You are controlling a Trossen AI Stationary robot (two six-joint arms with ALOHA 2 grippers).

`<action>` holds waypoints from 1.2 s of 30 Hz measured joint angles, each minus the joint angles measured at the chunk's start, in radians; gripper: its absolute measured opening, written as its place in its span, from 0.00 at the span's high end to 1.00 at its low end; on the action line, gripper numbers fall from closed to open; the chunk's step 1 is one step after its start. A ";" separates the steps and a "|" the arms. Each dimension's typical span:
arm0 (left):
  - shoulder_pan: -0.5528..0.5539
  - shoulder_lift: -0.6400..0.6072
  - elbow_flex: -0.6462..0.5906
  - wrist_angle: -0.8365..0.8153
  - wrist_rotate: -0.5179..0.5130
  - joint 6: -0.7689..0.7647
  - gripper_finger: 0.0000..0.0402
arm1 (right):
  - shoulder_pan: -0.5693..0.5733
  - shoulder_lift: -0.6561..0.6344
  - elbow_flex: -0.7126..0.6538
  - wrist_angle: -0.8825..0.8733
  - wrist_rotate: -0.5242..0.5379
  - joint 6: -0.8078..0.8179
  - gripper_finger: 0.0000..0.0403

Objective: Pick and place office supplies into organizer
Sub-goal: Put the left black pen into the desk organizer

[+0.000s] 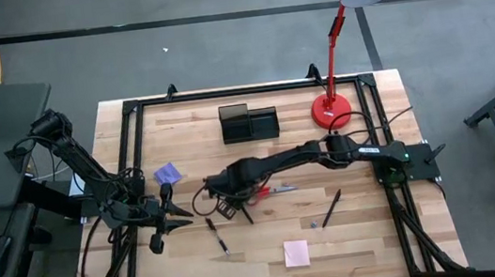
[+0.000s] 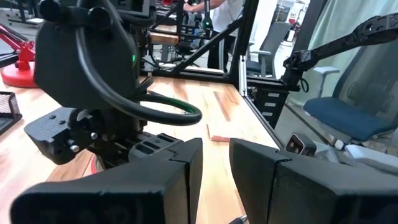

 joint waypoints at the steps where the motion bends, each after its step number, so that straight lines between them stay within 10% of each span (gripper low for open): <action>1: 0.000 0.000 0.000 -0.002 0.000 0.000 0.82 | 0.002 0.000 0.000 0.000 0.006 0.003 0.74; 15: 0.000 0.000 0.000 -0.002 0.000 -0.005 0.82 | 0.042 0.001 0.000 -0.009 0.125 -0.049 0.98; 36: 0.000 0.000 0.000 -0.033 0.000 -0.022 0.82 | 0.107 -0.008 0.091 -0.009 0.304 -0.138 0.99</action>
